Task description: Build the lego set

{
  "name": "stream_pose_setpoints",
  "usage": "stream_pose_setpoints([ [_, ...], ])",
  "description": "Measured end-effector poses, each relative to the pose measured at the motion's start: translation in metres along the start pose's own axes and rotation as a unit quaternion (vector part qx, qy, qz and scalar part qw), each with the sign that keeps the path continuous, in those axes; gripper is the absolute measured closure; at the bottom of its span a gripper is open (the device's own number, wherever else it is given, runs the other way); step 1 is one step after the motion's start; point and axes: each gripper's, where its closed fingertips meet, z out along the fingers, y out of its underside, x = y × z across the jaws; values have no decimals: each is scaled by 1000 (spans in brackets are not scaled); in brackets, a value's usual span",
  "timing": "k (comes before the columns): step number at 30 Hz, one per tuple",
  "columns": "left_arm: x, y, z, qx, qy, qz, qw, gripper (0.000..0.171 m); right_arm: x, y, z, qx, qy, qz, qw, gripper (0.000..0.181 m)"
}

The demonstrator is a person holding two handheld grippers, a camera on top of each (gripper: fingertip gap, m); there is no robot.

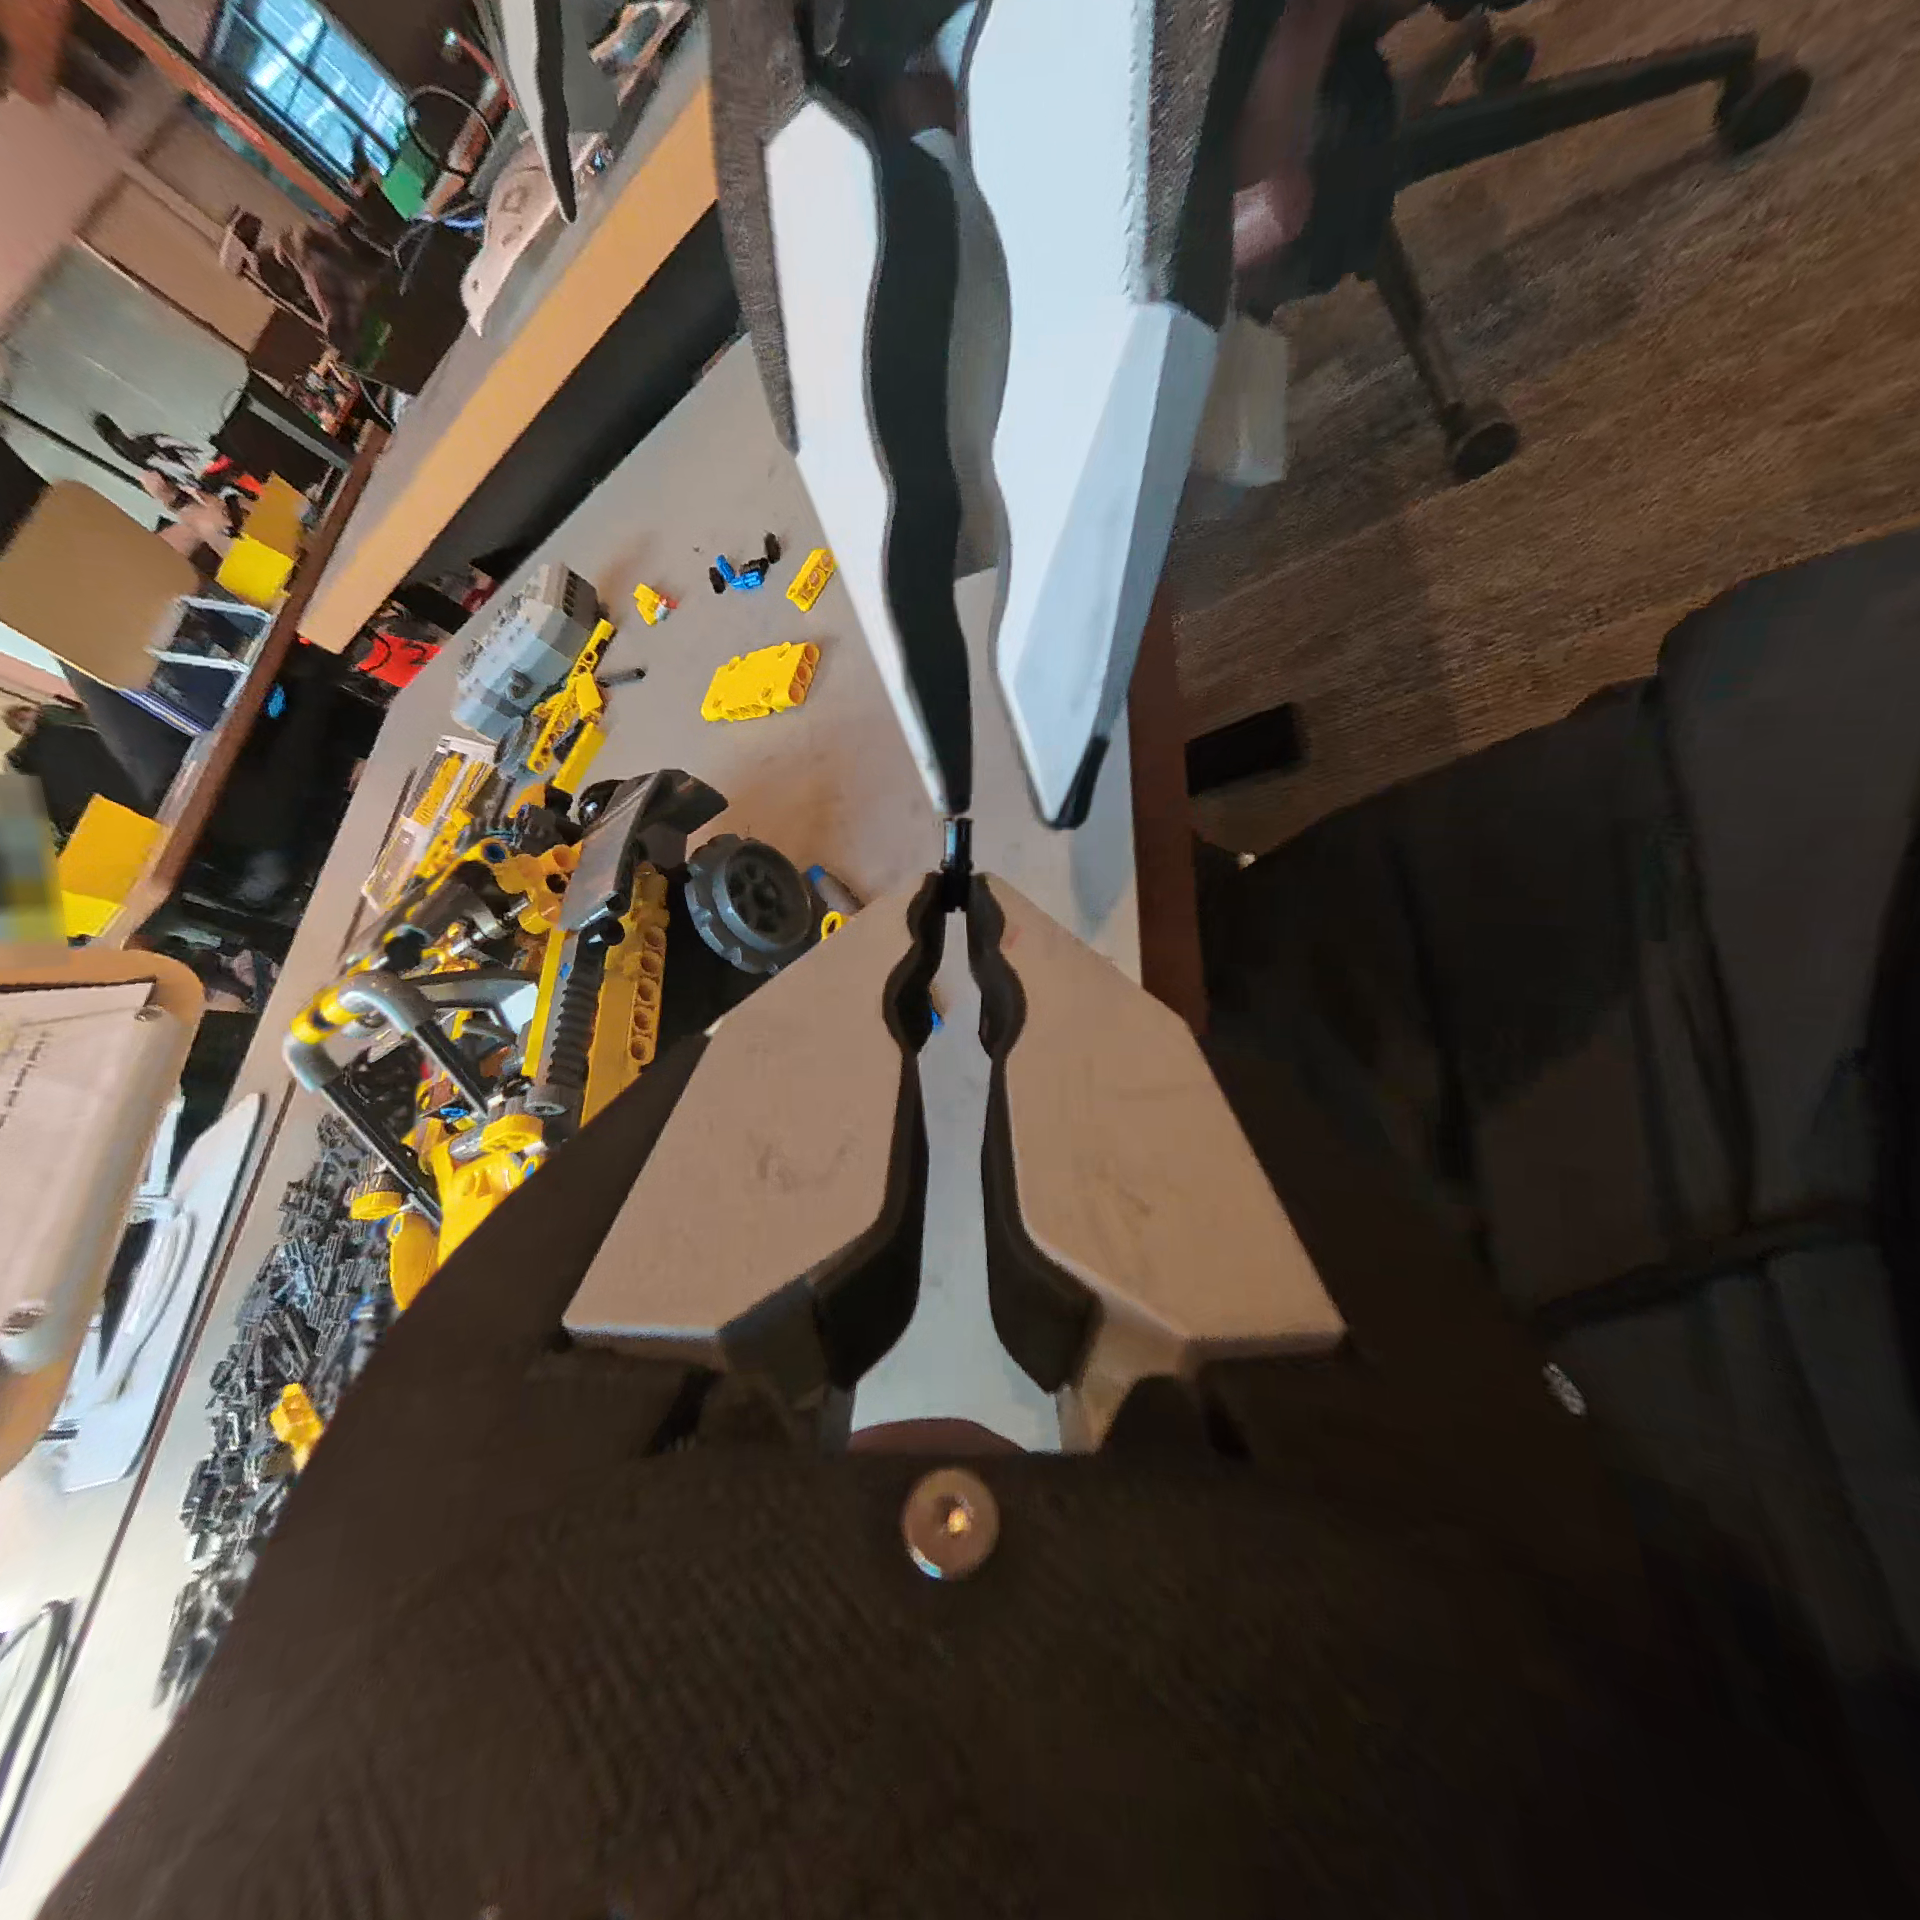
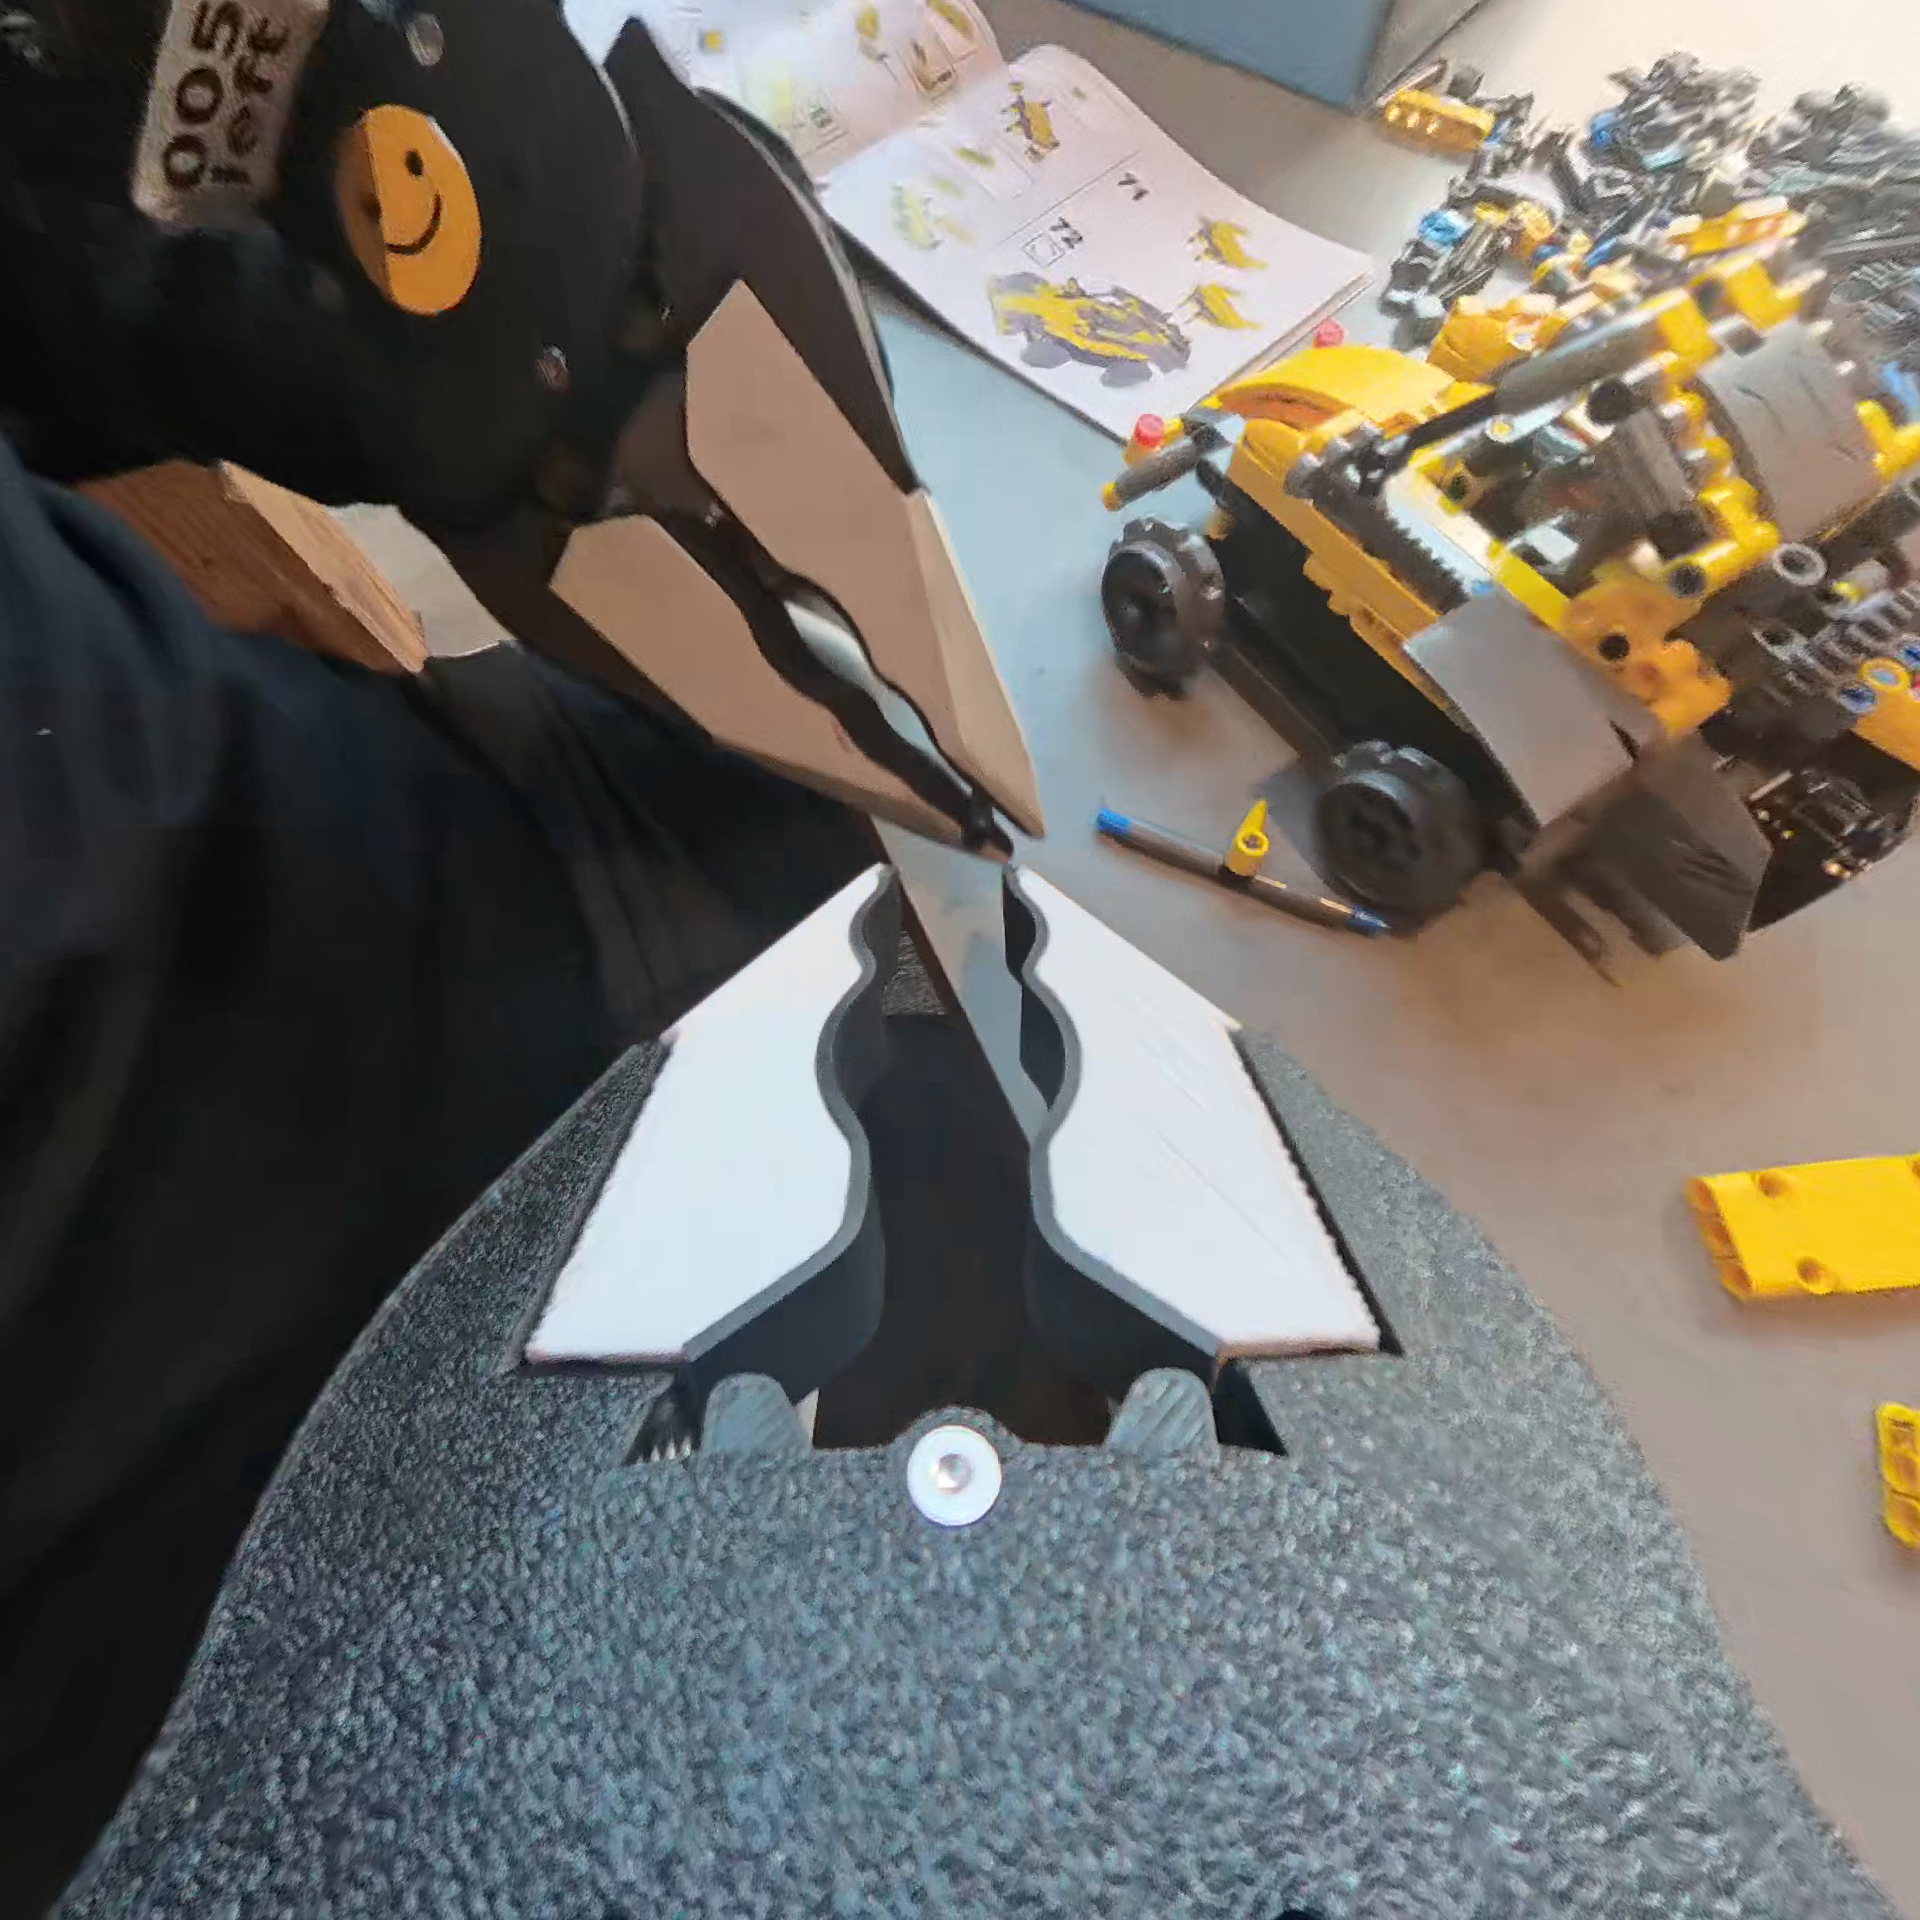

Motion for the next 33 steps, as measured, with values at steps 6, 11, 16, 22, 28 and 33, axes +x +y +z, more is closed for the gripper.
stream_pose_setpoints([
  [6, 7, 5, 3, -18, 9, 25, 999, 170, 3, -1, 12, 5, 22, 5, 1000, 176],
  [11, 5, 5, 3, -20, 6, 16, 1000, 170, 6, -2, 12, 13, 35, 10, 999, 177],
  [16, 2, 6, 2, -19, 4, 5, 1000, 169, 8, -4, 13, 39, 22, 77, 996, 177],
  [22, 0, 9, 3, -30, 0, 0, 1000, 154, 9, 0, 10, 58, 10, 130, 990, 177],
  [28, -3, 12, 4, -39, 9, -32, 999, 160, 10, 2, 6, 56, 16, 122, 991, 177],
  [33, 0, 5, 0, -18, 40, -68, 997, 165, 10, -1, 6, 63, 17, 123, 990, 177],
])
